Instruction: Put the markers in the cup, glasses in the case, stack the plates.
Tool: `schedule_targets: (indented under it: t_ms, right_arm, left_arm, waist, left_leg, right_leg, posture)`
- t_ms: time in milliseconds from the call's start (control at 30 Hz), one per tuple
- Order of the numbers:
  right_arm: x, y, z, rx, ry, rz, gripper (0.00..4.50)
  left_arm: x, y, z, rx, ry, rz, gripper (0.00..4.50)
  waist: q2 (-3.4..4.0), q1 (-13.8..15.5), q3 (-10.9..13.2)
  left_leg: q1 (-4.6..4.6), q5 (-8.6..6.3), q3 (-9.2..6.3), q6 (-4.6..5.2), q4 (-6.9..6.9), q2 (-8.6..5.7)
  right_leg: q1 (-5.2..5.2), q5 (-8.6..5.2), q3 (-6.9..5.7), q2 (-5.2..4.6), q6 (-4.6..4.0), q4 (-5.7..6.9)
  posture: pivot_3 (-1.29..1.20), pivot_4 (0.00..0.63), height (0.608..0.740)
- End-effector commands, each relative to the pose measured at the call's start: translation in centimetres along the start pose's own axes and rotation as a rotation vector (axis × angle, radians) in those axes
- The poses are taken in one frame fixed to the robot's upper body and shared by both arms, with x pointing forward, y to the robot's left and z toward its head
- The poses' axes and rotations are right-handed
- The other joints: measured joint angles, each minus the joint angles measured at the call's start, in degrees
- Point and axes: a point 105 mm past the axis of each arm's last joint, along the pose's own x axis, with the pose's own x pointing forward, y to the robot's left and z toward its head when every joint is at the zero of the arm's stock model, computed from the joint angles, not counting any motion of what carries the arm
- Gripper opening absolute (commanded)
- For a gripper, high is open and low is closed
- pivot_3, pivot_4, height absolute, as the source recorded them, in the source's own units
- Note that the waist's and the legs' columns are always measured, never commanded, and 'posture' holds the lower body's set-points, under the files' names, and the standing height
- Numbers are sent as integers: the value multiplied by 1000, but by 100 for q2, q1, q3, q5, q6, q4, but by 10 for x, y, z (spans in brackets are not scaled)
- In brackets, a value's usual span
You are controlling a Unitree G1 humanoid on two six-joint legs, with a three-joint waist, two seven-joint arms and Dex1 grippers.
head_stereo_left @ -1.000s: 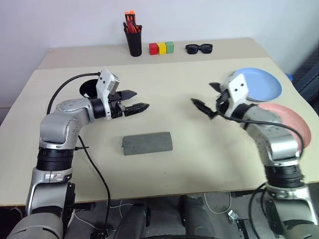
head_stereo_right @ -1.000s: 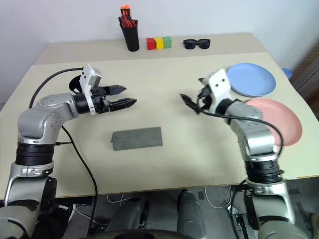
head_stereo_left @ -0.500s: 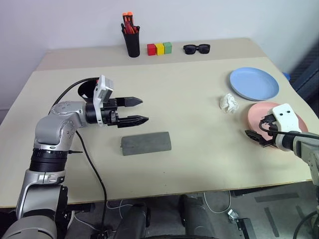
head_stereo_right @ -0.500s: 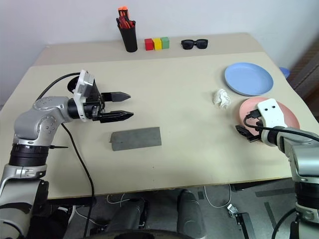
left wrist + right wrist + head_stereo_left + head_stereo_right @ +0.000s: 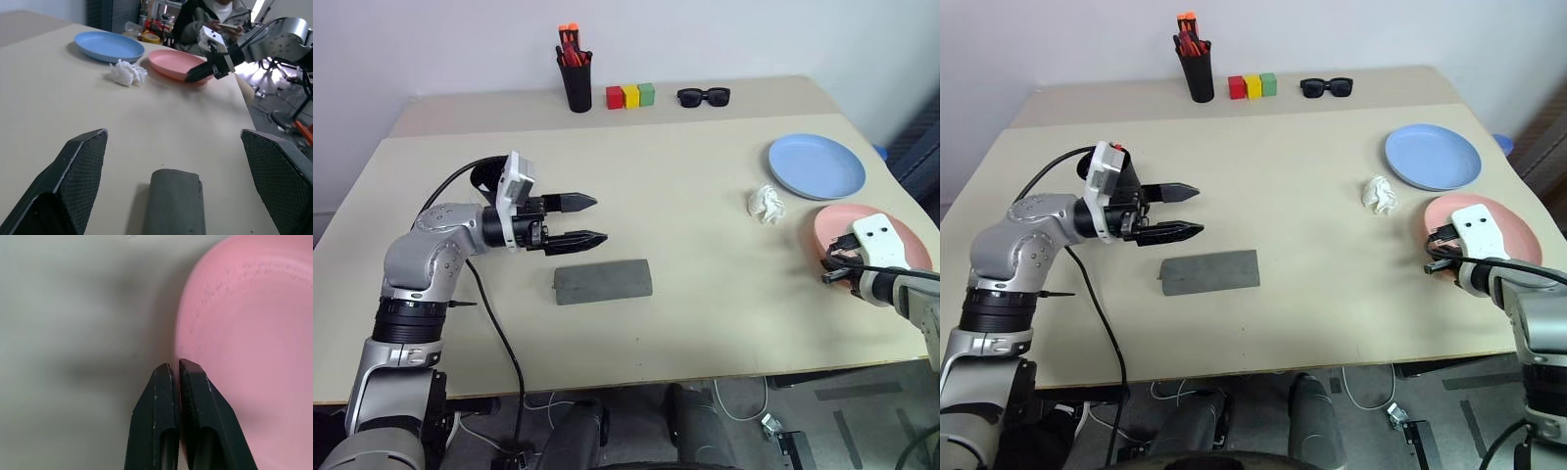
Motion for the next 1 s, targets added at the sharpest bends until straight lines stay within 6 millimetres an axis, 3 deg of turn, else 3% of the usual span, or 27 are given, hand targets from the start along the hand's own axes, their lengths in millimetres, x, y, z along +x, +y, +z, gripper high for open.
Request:
schedule_targets:
  t_ms: [33,200,433,667,767,900,967,1000]
  right_arm:
    - [-13,-30,36,-41,-111,-136,54]
    - [-6,-33,83,-137,-271,-171,54]
    - [47,-17,134,-327,-393,-158,54]
    - [77,-13,146,-308,-409,-169,54]
    - [82,-14,139,-270,-396,-172,950]
    - [85,-12,134,-330,-384,-200,2940]
    - [83,-15,139,-268,-412,-207,3890]
    - [81,-15,143,-235,-434,-197,3890]
  left_arm:
    - [-4,2,13,43,-60,20,4500]
    - [-2,7,18,64,-96,58,4500]
    - [5,9,20,77,-135,89,4500]
    - [6,1,22,84,-148,111,4500]
    - [4,-2,20,83,-146,125,4500]
    - [3,-4,21,72,-150,132,4500]
    - [2,-4,21,71,-151,137,4500]
    - [2,-4,21,71,-151,140,4500]
  waist:
    - [0,-1,0]
    - [1,-26,1]
    - [1,-65,2]
    - [3,-22,5]
    - [3,-35,5]
    - [5,-58,5]
    - [5,-73,5]
    - [5,-89,5]
  left_leg:
    - [1,0,0,0,0,0]
    - [-1,0,1,0,-1,0]
    - [1,1,6,-2,-3,1]
    - [-15,18,2,-32,-18,-2]
    - [-18,16,2,-30,-22,-2]
    - [-14,16,3,-30,-21,-3]
    - [-9,16,3,-30,-21,-3]
    - [-7,15,3,-28,-20,-3]
  right_leg:
    - [0,0,0,0,0,0]
    - [-3,0,0,0,0,-1]
    - [-2,1,1,3,0,-5]
    - [-18,1,1,0,-2,-13]
    - [-19,1,1,-3,-2,-21]
    - [-18,2,1,-3,-1,-15]
    - [-18,2,1,-3,-2,-8]
    - [-17,2,1,-1,-2,-6]
  posture:
    - [0,150,740]
    - [0,150,740]
    - [0,150,740]
    - [0,150,740]
    - [0,150,740]
    - [0,150,740]
    - [0,150,740]
    - [0,150,740]
